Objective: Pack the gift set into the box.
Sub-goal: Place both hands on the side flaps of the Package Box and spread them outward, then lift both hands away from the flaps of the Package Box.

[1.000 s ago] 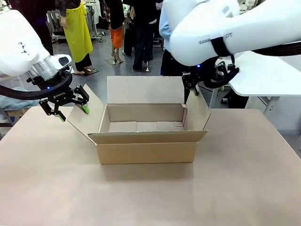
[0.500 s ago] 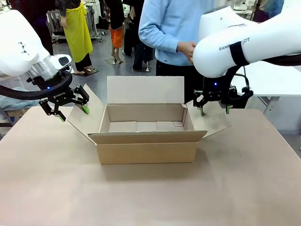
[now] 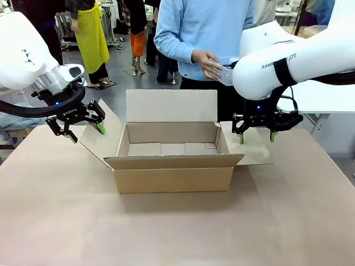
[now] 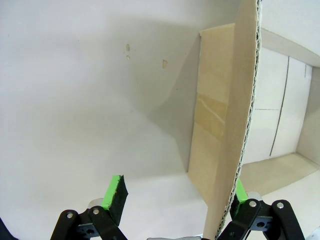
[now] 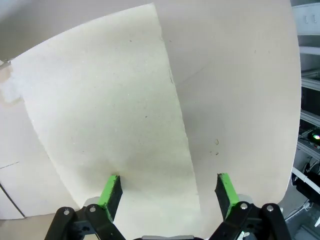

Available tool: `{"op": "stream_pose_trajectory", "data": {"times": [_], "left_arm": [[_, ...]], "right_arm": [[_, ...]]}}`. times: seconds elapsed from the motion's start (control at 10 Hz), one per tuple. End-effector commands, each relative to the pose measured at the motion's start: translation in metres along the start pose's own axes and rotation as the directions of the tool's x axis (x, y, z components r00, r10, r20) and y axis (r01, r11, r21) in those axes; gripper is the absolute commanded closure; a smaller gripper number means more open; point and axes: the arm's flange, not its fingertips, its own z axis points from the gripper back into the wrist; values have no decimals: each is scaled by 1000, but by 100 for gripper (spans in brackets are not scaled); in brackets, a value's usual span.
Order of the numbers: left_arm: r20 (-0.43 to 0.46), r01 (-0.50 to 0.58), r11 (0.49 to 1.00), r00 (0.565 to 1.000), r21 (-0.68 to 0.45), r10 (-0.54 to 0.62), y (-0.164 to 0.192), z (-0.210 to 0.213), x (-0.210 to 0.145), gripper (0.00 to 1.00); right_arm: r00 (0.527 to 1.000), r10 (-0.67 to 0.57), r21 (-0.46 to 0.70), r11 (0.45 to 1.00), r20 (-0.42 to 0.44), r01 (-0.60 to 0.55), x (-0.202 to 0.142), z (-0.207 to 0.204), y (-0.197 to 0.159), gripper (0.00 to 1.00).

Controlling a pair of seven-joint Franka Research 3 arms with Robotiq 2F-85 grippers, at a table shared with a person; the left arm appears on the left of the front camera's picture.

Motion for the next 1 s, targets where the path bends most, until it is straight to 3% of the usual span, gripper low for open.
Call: {"op": "stream_pose_trajectory", "data": {"times": [0.0, 0.9], "left_arm": [[2, -8, 1000, 1000, 12, 8, 0, 3, -1, 0], [2, -8, 1000, 1000, 12, 8, 0, 3, -1, 0]], "right_arm": [[1000, -5, -13, 1000, 9, 5, -1, 7, 0, 0], [1000, -5, -13, 1000, 9, 5, -1, 7, 0, 0]]}}
